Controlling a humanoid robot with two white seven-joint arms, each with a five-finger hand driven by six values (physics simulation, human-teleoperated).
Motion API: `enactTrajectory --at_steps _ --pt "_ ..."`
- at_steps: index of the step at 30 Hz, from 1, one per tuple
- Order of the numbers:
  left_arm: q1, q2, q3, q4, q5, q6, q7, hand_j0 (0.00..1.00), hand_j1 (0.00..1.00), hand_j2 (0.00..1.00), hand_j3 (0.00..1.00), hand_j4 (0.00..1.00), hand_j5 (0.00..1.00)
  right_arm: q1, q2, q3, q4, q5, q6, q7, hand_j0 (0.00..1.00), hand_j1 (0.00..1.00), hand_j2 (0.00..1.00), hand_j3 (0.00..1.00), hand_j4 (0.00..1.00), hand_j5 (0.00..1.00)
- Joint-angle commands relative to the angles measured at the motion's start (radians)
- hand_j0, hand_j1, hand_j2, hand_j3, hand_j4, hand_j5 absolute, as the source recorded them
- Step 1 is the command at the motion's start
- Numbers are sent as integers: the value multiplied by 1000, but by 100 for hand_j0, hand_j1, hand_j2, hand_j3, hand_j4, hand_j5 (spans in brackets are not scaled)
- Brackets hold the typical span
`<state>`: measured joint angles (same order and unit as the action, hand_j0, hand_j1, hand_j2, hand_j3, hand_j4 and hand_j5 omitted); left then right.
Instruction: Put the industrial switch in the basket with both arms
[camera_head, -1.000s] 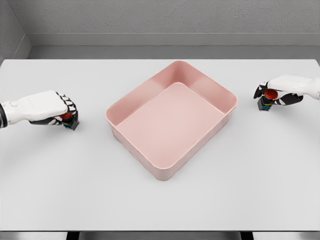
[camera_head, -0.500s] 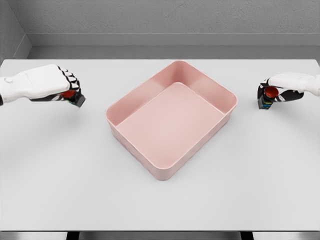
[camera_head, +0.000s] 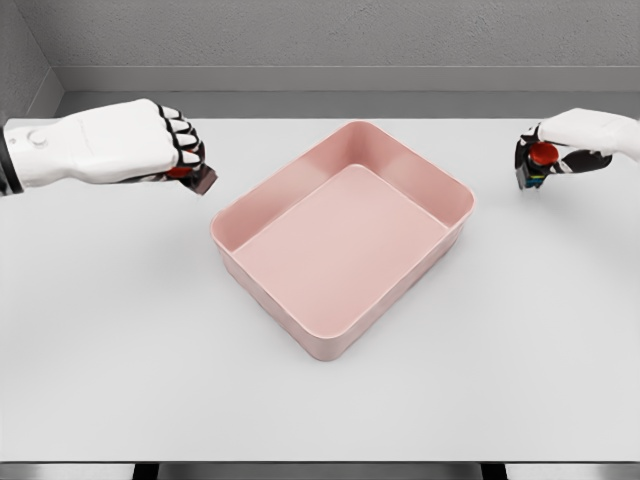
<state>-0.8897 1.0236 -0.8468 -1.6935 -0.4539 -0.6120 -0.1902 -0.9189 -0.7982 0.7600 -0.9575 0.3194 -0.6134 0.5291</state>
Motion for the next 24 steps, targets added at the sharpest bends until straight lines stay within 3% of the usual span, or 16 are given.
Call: enactTrajectory --at_steps 1,6,15,24 --pt "-2 3 3 -28 14 1 0 41 41 41 41 41 41 0 -4 -2 -21 -7 3 -1 48 48 48 48 48 48" --pt "-43 -17 3 -63 41 1 -43 41 41 41 41 41 41 -14 -4 -4 -67 -8 3 -3 48 48 48 48 48 48" --pt "-57 -132 -9 -71 50 1 -81 41 41 41 41 41 41 -25 -13 -4 -113 -11 3 -8 48 48 48 48 48 48" --pt "-71 -270 -135 -69 50 1 -140 41 41 41 41 41 41 -21 -39 -7 -245 -14 3 -11 48 48 48 48 48 48"
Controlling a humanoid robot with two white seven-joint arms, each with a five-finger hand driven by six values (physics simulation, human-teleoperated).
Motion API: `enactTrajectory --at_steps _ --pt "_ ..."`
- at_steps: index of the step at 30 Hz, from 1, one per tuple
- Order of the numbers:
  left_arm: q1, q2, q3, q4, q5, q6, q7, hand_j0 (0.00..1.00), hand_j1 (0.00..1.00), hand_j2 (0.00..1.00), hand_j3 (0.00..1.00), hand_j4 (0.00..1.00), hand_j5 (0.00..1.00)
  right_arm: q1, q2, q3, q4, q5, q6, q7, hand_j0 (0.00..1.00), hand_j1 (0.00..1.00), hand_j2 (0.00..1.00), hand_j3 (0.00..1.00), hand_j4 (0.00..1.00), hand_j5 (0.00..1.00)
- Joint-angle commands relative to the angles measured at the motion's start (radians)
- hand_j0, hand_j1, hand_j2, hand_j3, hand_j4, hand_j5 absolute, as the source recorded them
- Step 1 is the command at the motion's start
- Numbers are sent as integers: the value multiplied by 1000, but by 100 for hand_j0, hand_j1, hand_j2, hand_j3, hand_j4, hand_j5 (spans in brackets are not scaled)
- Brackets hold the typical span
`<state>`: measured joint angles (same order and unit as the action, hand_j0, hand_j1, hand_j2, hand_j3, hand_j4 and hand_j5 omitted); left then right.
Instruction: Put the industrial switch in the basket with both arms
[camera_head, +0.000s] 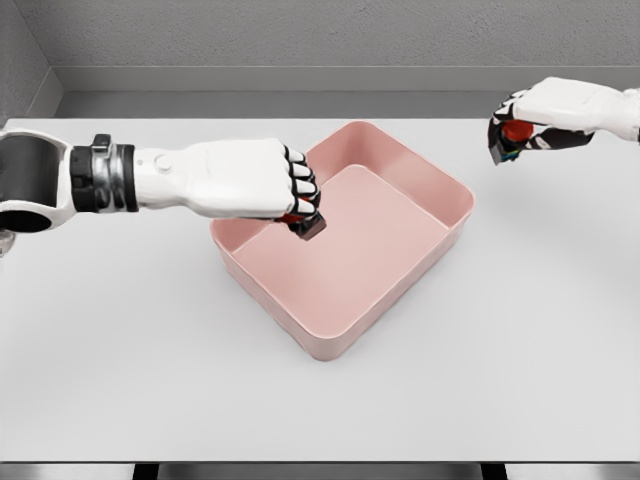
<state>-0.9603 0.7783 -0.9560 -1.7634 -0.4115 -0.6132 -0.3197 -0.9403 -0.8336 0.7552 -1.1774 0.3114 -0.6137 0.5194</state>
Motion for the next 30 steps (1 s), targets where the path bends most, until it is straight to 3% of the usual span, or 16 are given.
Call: enactTrajectory --at_steps 1,5,7,9,13,26,28,30 --pt "0 -34 -26 1 8 2 -16 41 41 41 41 41 41 0 -7 -2 -38 -6 3 -1 48 48 48 48 48 48" --pt "-3 -70 -63 1 7 2 -55 42 42 42 42 42 42 0 -16 -2 -80 -6 3 -1 48 48 48 48 48 48" --pt "-11 -71 -61 1 7 2 -55 54 54 54 54 54 54 2 -16 -2 -93 -6 3 -1 49 49 49 49 49 49" --pt "-18 -70 -63 1 7 2 -53 73 73 73 73 73 73 2 -16 -2 -93 -6 3 -1 49 49 49 49 49 49" --pt "-20 -57 -61 2 4 2 -51 86 86 86 86 86 86 3 -15 -2 -128 -6 3 -2 49 49 49 49 49 49" --pt "-31 -21 -53 1 10 2 -45 86 86 86 86 86 86 8 -13 -2 -212 -6 3 -2 48 48 48 48 48 48" --pt "-57 38 -50 -1 63 2 -44 86 86 86 86 86 86 8 -10 0 -217 -6 3 -2 48 48 48 48 48 48" --pt "-74 107 -50 -1 143 2 -44 91 91 91 91 91 91 8 -9 0 -232 -6 3 -2 48 48 48 48 48 48"
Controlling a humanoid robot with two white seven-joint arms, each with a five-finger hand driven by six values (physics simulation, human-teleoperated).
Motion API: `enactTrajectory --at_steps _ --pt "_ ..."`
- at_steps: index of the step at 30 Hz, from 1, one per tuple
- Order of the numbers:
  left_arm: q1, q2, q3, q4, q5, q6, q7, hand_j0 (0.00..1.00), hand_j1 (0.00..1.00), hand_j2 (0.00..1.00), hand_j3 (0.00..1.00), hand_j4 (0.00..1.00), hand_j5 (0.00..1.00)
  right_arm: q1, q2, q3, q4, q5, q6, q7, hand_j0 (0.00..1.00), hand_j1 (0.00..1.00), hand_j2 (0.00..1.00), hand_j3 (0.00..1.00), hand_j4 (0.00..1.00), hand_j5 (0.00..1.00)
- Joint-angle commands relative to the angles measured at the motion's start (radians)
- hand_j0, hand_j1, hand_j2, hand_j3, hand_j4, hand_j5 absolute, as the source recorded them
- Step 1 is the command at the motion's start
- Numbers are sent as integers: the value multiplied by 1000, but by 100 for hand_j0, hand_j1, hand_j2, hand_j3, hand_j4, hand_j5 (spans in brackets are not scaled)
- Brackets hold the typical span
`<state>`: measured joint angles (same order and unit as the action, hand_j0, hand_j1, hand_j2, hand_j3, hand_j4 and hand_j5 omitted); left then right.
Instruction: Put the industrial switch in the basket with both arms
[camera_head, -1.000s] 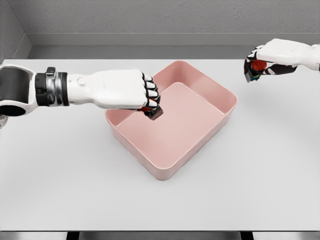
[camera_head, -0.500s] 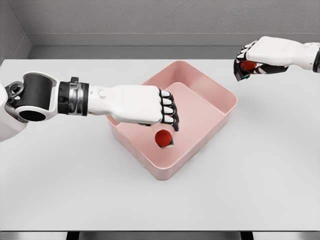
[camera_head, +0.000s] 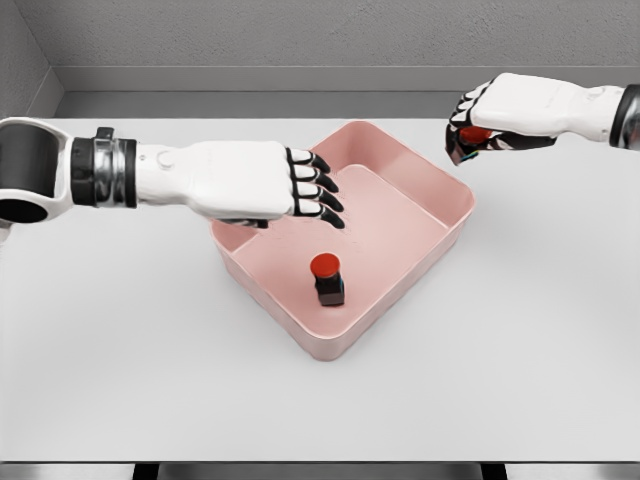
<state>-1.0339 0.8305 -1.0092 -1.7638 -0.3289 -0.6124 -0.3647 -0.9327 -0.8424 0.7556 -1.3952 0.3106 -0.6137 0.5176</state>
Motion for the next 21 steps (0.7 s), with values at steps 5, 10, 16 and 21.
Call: enactTrajectory --at_steps 5,10,16,21 --pt "15 259 -31 0 157 2 13 100 100 100 100 100 100 -3 12 4 -27 -5 3 1 48 48 48 48 48 48" --pt "31 286 -31 0 157 2 13 100 100 100 100 100 100 -3 46 13 -51 -5 3 4 48 48 48 48 48 48" --pt "31 285 -29 0 157 2 15 100 100 100 100 100 100 -9 104 51 -56 -5 3 7 48 48 48 48 48 48" --pt "31 286 -29 1 157 2 15 100 100 100 100 100 100 -12 141 70 -56 -2 3 9 48 48 48 48 48 48"
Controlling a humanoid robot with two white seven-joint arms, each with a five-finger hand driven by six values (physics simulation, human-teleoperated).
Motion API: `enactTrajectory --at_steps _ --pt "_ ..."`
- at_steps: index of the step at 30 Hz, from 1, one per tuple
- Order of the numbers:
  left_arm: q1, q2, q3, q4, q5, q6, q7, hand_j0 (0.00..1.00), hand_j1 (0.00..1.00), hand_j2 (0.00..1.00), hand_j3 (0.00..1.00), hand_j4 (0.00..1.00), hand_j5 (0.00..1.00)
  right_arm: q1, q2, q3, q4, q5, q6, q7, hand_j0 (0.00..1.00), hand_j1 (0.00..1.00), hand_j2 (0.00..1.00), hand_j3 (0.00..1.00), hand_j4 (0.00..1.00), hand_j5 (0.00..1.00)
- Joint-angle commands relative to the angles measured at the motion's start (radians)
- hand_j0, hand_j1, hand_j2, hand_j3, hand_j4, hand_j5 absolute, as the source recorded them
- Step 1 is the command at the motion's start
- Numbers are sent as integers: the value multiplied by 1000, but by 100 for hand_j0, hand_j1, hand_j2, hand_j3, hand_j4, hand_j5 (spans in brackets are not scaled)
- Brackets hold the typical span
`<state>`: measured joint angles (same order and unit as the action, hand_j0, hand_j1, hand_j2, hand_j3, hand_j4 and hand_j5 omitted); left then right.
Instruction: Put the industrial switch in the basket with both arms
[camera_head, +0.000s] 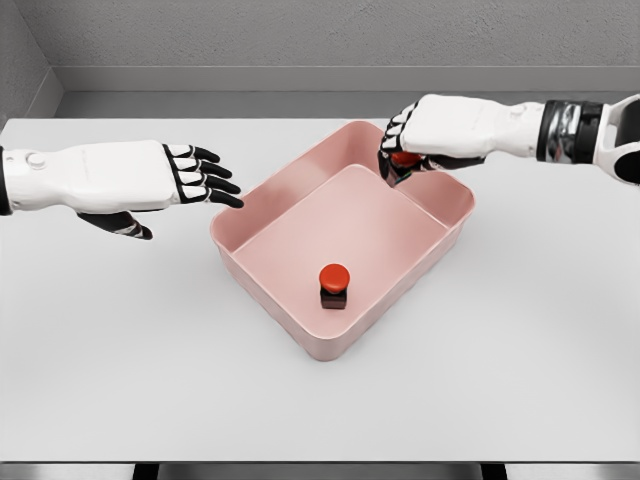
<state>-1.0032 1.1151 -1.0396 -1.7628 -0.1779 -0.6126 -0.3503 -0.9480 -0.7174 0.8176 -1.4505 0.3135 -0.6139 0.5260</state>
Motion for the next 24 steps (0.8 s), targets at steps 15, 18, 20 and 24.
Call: enactTrajectory --at_steps 15,18,20,24 --pt "0 0 3 0 6 2 1 100 100 100 100 100 100 -18 55 32 -37 -2 3 -9 100 100 100 100 100 100" --pt "0 0 1 2 6 2 1 100 100 100 100 100 100 -28 47 25 -34 -2 3 -8 100 100 100 100 100 100" --pt "2 2 1 2 6 2 1 100 100 100 100 100 100 -34 -2 20 -33 -7 3 -12 100 100 100 100 100 100" --pt "2 3 1 2 6 2 1 100 100 100 100 100 100 3 -120 -24 -18 -7 3 -55 100 100 100 100 100 100"
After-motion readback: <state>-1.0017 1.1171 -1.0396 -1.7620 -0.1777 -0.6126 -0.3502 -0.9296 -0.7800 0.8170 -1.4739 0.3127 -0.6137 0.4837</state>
